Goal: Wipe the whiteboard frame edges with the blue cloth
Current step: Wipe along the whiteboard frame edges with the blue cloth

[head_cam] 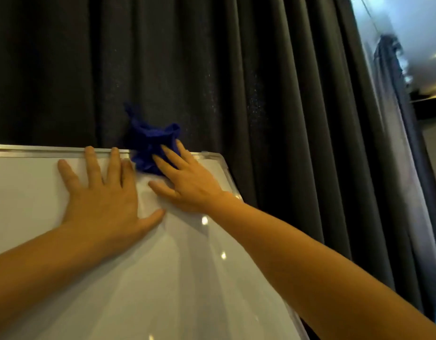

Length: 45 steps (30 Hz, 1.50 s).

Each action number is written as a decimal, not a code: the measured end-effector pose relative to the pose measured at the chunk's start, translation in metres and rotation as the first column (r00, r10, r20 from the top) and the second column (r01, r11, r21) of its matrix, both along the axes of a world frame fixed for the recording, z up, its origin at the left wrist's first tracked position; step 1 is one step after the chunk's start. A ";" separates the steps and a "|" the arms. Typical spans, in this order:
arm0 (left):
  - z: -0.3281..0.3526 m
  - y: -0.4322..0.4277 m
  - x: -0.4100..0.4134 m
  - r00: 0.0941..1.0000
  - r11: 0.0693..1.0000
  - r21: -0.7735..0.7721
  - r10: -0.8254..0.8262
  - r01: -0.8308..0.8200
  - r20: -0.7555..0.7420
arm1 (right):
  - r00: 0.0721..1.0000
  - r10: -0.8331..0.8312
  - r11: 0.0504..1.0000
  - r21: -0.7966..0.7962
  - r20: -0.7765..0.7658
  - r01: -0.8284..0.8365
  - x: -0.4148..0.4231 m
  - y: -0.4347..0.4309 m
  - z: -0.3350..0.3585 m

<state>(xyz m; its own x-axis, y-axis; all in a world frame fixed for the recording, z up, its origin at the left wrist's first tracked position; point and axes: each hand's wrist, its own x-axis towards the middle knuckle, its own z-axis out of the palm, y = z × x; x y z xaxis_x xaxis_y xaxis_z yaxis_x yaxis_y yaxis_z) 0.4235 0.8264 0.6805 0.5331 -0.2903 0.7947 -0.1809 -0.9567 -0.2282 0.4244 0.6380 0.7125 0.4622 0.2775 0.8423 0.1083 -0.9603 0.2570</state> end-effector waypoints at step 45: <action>-0.273 -0.178 -0.255 -0.513 0.487 -0.850 -0.688 0.199 -0.514 | 0.831 0.495 -0.439 0.899 0.253 -0.012 -0.401 -0.132 -0.331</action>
<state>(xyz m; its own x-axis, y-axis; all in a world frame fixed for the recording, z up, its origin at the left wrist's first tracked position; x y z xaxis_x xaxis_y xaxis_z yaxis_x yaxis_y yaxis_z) 0.1684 0.6483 0.4078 0.3327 -0.9358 -0.1168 -0.2882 -0.2188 0.9322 0.0231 0.5057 0.3819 0.8489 -0.5246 0.0644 0.2448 0.2823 -0.9276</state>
